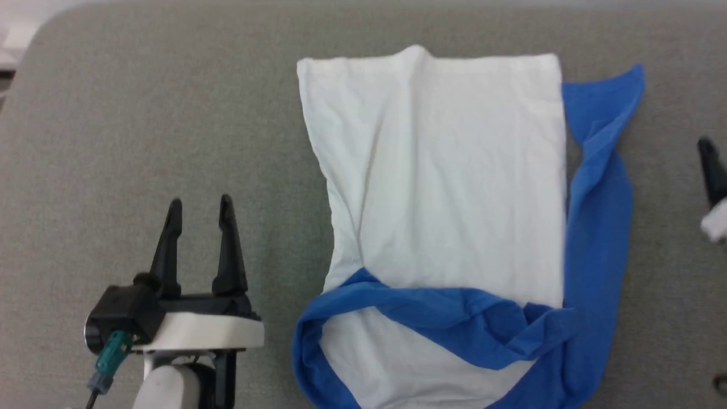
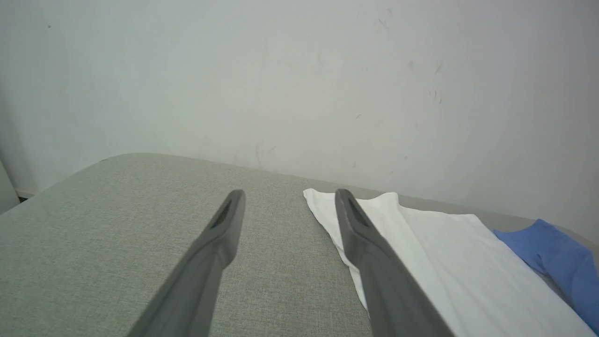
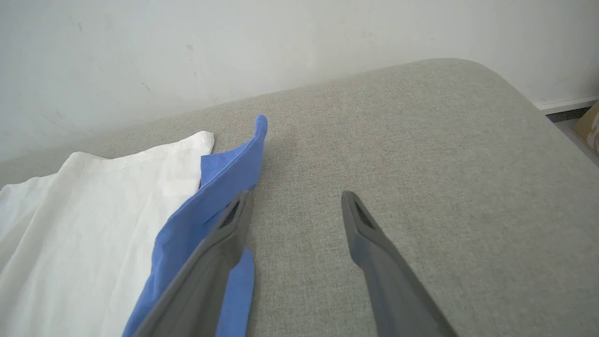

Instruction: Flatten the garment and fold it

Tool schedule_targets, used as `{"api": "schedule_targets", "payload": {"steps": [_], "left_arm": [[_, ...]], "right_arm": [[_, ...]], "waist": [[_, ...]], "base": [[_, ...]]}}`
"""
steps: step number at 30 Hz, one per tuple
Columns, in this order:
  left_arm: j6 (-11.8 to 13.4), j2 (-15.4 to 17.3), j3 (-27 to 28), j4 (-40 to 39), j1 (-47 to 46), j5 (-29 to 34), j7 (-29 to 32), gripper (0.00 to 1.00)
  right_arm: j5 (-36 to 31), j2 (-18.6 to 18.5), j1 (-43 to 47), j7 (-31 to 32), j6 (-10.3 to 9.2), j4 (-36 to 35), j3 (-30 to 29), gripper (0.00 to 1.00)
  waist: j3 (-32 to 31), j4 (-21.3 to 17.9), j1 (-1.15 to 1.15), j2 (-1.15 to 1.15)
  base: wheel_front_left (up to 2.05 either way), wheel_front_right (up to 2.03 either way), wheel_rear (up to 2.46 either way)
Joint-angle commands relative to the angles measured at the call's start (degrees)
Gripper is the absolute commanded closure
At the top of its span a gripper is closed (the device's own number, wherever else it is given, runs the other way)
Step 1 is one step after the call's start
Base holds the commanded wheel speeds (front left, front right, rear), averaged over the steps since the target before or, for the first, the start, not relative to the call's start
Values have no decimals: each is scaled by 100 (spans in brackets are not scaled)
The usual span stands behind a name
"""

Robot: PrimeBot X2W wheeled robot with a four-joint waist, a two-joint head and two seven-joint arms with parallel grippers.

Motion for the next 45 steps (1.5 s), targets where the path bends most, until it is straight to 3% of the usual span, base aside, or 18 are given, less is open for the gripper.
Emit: {"api": "schedule_targets", "payload": {"steps": [1, 9, 14, 24, 25, 26, 31, 36, 45], "left_arm": [[-63, -87, -1, -64, -179, 84, -27, 0], [-247, -285, -69, -156, -600, 217, -27, 0], [-302, -339, -95, -216, -792, 263, -27, 0], [-317, -387, -159, -197, -995, 372, -27, 0], [-314, -388, -164, -174, -991, 383, -27, 0], [-313, -389, -168, -153, -987, 393, -27, 0], [-283, -391, -213, -27, -950, 360, -27, 0], [-244, -392, -160, 115, -802, 331, -27, 0], [-266, -392, 34, 329, -236, 372, -27, 0]], "right_arm": [[162, -205, -619, 229, -5, 361, 98, 0], [424, -856, -2555, 1548, -5, 1399, 737, 0], [447, -1004, -3152, 2213, -5, 1711, 1035, 0], [378, -984, -3362, 3531, -5, 2684, 1116, 0], [354, -981, -3327, 3611, -5, 2754, 1104, 60], [331, -973, -3293, 3655, -5, 2795, 1098, 96], [385, -929, -3166, 3332, -5, 2636, 1158, 100], [794, -880, -3028, 2292, -5, 2187, 1173, 100], [969, -975, -2458, 900, -5, 1205, 1830, 100]], "waist": [[661, 262, -1, 0], [1416, 478, -1, 0], [1713, 560, -1, 0], [1931, 627, -1, 0], [1903, 628, -1, 0], [1873, 627, -1, 0], [1617, 608, -1, 0], [1142, 522, -1, 0], [85, 274, -1, 0]], "base": [[0, 0, 0], [0, 0, 0], [0, 0, 0], [0, 0, 0], [0, 0, 0], [0, 0, 0], [0, 0, 0], [0, 0, 0], [0, 0, 0]]}}
